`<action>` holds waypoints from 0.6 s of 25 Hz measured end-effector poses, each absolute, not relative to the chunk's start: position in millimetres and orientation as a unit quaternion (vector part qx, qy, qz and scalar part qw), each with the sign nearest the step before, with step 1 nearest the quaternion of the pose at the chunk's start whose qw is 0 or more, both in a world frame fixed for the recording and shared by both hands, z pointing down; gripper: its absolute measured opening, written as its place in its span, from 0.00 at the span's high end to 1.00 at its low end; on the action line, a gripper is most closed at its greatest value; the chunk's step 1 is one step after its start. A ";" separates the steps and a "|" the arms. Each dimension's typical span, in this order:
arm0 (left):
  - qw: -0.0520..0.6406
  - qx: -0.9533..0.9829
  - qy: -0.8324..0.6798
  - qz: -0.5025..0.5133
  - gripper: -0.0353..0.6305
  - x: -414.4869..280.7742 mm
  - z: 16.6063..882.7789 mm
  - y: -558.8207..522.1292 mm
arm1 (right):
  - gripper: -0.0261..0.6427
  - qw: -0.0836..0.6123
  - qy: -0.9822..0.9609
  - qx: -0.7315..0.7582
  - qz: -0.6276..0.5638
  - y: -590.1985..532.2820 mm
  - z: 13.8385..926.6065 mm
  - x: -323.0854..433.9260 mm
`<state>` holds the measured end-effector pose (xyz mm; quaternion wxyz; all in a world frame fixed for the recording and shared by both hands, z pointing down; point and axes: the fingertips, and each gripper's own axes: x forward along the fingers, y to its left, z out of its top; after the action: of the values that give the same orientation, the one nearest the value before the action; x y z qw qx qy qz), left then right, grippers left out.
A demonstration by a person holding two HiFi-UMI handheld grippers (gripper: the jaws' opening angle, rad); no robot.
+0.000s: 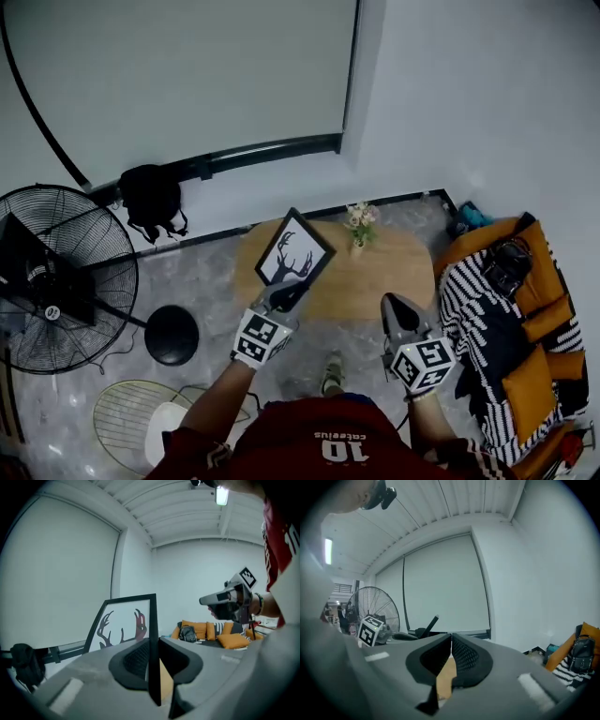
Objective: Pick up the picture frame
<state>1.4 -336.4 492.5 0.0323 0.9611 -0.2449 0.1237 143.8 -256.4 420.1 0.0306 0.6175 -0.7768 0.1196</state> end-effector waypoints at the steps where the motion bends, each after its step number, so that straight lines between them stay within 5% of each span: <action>1: 0.032 0.963 -0.246 0.107 0.84 -1.8 478.9 -330.9 | 0.97 0.028 -0.779 0.616 0.114 -252.9 414.9 138.8; 15: 0.006 0.955 -0.293 -0.054 0.84 -81.8 358.6 -268.5 | 0.97 0.010 -0.791 0.609 0.055 -209.8 363.4 84.6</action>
<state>-81.8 -268.5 358.6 0.0060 0.9545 -0.2933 -0.0536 84.6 -209.8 363.4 0.0104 0.6093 -0.7910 0.0551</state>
